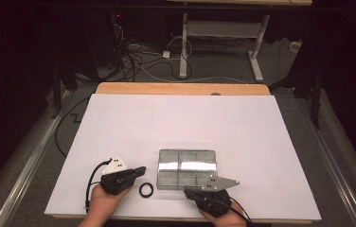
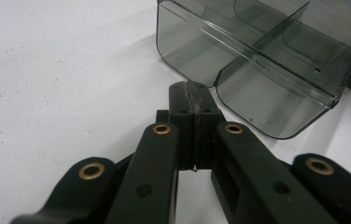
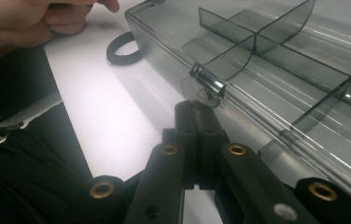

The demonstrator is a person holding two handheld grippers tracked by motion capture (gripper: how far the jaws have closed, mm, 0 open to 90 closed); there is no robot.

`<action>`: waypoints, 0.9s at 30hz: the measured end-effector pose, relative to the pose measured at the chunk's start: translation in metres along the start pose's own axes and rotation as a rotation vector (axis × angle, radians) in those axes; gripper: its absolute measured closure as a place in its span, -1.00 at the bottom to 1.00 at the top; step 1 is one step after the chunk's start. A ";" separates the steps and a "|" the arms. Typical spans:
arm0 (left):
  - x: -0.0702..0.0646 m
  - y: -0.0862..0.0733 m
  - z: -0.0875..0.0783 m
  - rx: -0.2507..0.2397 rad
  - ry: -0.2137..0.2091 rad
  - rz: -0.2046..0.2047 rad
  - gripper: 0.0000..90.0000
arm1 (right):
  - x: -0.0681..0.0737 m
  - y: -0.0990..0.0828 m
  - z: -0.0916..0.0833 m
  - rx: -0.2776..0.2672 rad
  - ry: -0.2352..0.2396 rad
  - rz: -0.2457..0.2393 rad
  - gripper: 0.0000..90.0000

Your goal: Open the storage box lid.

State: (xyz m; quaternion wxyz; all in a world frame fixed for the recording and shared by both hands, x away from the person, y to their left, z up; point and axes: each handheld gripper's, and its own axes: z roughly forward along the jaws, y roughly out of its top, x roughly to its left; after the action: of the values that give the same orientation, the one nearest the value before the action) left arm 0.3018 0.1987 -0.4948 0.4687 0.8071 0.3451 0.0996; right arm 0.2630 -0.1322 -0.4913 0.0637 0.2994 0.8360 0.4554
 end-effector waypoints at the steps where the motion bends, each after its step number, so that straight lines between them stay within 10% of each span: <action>1: 0.000 0.000 0.000 0.000 0.000 0.000 0.95 | 0.000 0.000 0.000 -0.003 0.000 0.006 1.00; 27: 0.000 0.000 0.000 0.000 -0.001 -0.002 0.95 | -0.003 -0.001 -0.005 -0.056 0.037 0.015 1.00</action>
State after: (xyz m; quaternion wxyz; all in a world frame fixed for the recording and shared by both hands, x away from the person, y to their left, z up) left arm 0.3020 0.1986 -0.4948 0.4689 0.8068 0.3457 0.0989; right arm 0.2630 -0.1378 -0.4902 0.0529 0.2954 0.8217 0.4845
